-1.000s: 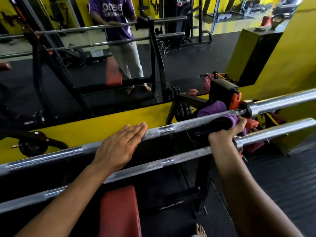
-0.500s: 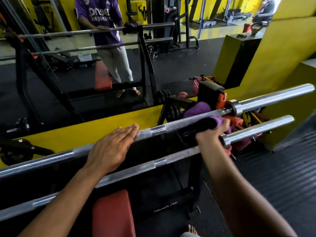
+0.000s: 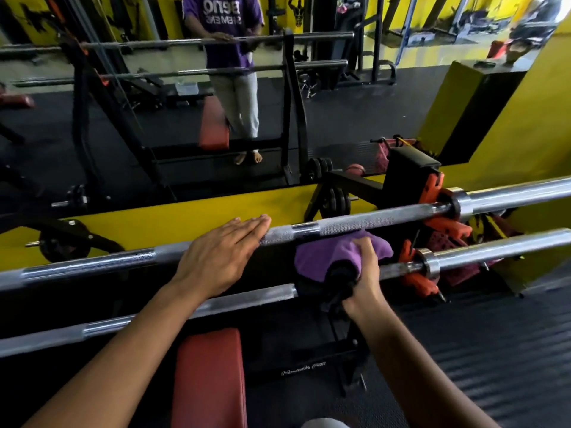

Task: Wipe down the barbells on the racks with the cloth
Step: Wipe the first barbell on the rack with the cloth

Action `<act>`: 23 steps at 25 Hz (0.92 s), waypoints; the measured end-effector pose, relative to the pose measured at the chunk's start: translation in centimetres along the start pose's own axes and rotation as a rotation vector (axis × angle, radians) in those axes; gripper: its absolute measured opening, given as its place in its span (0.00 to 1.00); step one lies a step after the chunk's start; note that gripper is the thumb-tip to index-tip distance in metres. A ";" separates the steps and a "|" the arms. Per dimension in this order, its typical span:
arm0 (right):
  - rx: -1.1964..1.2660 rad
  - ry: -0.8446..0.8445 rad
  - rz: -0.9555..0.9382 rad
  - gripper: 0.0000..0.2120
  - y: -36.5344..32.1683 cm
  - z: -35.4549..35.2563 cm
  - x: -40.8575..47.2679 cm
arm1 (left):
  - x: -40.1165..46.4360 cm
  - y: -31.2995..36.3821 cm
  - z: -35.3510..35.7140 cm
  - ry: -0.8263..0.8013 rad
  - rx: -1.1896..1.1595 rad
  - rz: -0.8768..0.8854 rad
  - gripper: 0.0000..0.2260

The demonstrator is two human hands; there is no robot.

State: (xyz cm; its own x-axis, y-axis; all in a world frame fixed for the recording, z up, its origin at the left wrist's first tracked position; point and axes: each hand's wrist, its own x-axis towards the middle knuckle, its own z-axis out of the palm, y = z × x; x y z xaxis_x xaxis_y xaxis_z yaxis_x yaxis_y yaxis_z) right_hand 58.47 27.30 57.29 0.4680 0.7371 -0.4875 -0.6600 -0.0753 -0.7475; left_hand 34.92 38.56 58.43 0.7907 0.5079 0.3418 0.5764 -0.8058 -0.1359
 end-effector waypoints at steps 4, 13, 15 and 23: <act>-0.292 -0.010 -0.332 0.20 -1.3 -1.5 -4.0 | 0.0 -0.3 -1.2 -0.051 0.016 -0.057 0.24; -1.958 -0.406 -1.456 0.34 -3.6 3.6 2.2 | -5.8 -5.6 -3.9 -0.098 -0.071 -0.488 0.34; -2.136 -0.475 -1.366 0.30 -4.4 5.3 2.8 | -7.6 -7.0 -3.9 -0.096 -0.021 -0.491 0.34; -2.037 -0.794 -1.319 0.22 2.9 16.5 -2.1 | -10.8 -8.0 -4.3 0.001 0.113 -0.650 0.28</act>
State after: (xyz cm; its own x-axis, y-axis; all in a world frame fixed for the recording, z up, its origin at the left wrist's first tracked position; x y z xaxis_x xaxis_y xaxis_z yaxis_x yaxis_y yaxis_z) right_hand 45.88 36.60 63.55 -0.4995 0.8564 0.1308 0.8662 0.4959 0.0611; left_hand 20.88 38.23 59.79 0.2739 0.8799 0.3883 0.9546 -0.2978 0.0016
